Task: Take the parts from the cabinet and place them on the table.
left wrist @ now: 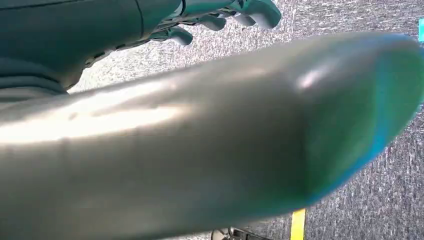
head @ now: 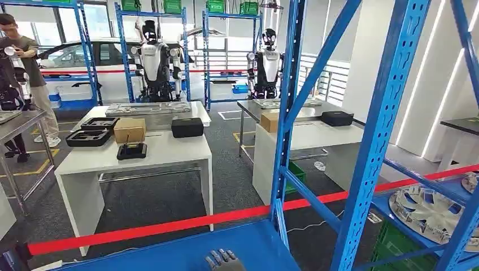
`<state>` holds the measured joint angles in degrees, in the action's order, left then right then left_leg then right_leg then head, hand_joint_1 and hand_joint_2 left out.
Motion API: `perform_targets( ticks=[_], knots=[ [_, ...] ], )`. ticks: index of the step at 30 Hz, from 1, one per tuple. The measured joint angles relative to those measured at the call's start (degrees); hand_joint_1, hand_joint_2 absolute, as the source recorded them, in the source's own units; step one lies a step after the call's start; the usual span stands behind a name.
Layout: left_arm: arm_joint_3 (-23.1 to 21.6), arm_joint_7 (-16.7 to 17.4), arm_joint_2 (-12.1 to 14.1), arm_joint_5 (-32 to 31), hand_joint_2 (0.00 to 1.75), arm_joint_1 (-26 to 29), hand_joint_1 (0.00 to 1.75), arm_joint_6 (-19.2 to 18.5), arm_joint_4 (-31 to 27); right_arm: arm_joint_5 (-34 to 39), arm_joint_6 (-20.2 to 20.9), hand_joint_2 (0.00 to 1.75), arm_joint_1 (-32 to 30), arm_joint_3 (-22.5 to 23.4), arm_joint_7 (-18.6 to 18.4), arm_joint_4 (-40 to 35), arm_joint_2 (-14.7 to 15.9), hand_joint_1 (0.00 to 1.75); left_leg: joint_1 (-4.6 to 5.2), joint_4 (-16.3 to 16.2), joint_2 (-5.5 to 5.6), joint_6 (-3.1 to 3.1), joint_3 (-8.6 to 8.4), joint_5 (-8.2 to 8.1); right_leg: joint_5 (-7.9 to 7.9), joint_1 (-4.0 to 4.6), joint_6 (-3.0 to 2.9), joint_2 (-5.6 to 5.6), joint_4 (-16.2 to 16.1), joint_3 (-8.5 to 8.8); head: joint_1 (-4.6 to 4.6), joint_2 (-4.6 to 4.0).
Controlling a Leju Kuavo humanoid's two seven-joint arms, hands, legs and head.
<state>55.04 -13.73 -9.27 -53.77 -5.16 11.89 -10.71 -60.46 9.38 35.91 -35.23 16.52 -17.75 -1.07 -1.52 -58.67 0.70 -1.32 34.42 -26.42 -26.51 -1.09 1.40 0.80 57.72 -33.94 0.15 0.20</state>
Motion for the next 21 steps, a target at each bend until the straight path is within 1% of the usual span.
perform_targets(
  ticks=[4,8,9,11,13,14,17,18,19,21],
  knots=[
    [0.00,-1.07,0.00,-0.57,0.00,0.03,0.00,1.71,0.00,0.55,0.02,1.75,-0.15,0.13,0.63,0.11,0.28,0.00,0.00,0.00,0.00,0.00,0.00,0.00,0.00,-0.01,0.00,0.00,0.00,0.00,0.00,0.00],
    [0.00,-2.27,0.02,-1.81,0.00,0.03,0.00,5.37,0.00,1.51,-0.02,1.75,-0.60,0.65,1.33,0.20,0.48,0.00,0.00,0.01,0.00,0.00,0.00,0.00,-0.01,-0.01,-0.01,0.00,0.00,0.00,0.00,0.00],
    [0.00,-2.44,0.02,-2.12,0.00,0.02,0.00,6.01,-0.02,1.57,-0.07,1.75,-0.69,0.77,1.42,0.20,0.52,0.03,0.00,0.01,0.00,0.00,0.00,0.00,-0.01,-0.01,-0.01,0.00,0.00,0.00,0.00,0.00],
    [0.00,-2.95,0.02,-2.25,0.00,0.02,0.00,6.69,-0.02,1.66,-0.13,1.75,-0.84,0.83,1.75,0.20,0.63,0.23,0.00,0.01,0.00,0.00,0.00,0.00,-0.01,-0.01,-0.01,0.00,0.00,-0.01,0.00,0.00],
    [0.00,-3.71,0.02,-2.27,0.00,0.01,0.00,7.36,-0.04,1.77,-0.26,1.75,-1.01,0.98,2.08,0.20,0.72,0.35,0.00,0.01,0.00,0.00,0.00,0.00,-0.01,0.00,-0.01,0.00,0.00,-0.01,0.00,0.00],
    [0.00,-4.34,0.02,-2.27,0.00,0.02,0.00,7.52,-0.04,1.84,-0.42,1.75,-1.06,1.05,2.14,0.20,0.74,0.44,0.00,0.01,0.00,0.00,0.00,0.00,-0.01,0.00,-0.01,0.00,0.00,-0.02,0.00,0.00],
    [0.00,-6.14,0.15,-2.25,0.00,0.01,0.00,7.65,-0.09,2.05,-1.07,1.75,-1.16,1.09,2.60,0.20,0.81,0.44,0.00,0.02,-0.01,-0.01,0.00,0.00,-0.01,0.00,-0.01,0.01,0.00,-0.02,0.00,0.00],
    [0.00,-6.40,0.18,-2.25,0.00,0.01,0.00,7.67,-0.09,2.16,-1.16,1.75,-1.23,1.09,2.73,0.20,0.83,0.51,0.00,0.02,-0.01,-0.01,-0.01,0.00,-0.01,0.00,-0.01,0.01,0.00,-0.02,0.00,0.00],
    [0.00,-6.51,0.20,-2.18,0.00,0.01,0.00,7.67,-0.09,2.19,-1.16,1.75,-1.30,1.09,2.80,0.20,0.83,0.79,0.00,0.02,-0.01,-0.01,-0.01,0.00,-0.01,0.00,-0.01,0.01,0.00,-0.02,0.00,0.00],
    [0.00,-6.80,0.24,-2.10,0.00,0.02,0.00,7.63,-0.11,2.21,-1.16,1.75,-1.46,1.09,2.93,0.20,0.87,1.12,0.00,0.02,0.00,-0.01,0.00,0.00,-0.01,0.00,-0.01,0.01,0.00,-0.02,0.00,0.00]
  ],
)
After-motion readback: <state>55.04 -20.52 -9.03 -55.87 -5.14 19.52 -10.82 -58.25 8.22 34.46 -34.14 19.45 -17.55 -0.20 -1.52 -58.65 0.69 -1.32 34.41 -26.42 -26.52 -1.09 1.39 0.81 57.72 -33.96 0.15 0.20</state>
